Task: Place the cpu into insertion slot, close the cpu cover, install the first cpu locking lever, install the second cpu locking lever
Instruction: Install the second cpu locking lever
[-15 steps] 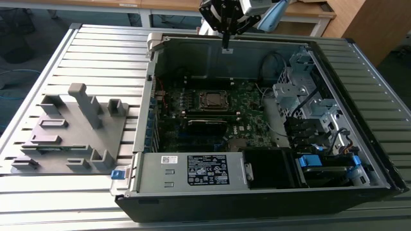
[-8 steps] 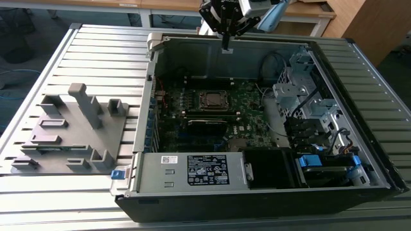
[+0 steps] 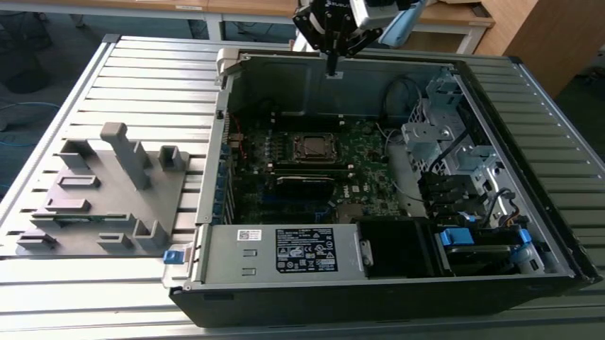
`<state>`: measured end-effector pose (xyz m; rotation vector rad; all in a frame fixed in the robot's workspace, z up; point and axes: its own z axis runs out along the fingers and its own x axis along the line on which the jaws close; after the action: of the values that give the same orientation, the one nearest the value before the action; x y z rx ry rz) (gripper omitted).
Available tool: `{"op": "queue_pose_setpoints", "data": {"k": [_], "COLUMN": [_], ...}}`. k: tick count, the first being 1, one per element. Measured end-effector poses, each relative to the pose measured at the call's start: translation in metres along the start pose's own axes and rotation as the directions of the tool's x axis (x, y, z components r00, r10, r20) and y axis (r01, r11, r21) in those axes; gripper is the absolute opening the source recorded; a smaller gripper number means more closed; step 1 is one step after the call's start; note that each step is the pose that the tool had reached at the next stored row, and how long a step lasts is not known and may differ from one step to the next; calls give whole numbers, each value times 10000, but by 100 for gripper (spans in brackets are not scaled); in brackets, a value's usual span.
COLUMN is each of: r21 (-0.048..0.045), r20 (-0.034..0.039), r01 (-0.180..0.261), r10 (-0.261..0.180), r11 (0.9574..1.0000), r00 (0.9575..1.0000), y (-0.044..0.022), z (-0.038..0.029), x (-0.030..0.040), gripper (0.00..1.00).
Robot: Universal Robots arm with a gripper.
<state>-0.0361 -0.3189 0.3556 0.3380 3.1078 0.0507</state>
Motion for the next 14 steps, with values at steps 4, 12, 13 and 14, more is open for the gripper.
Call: {"op": "queue_pose_setpoints", "data": {"k": [4, 12, 13, 14], "r21": [5, 4, 3, 6], "r20": [1, -3, -3, -5], "r01": [11, 140, 164, 177], "r10": [-11, -140, -164, -177], "r11": [10000, 9999, 9999, 9998], "r00": [10000, 9999, 9999, 9998], "y": [-7, -25, -27, -28], "z": [37, 138, 149, 154], "x": [-3, -11, -12, -12], "gripper": [10, 10, 10, 10]}}
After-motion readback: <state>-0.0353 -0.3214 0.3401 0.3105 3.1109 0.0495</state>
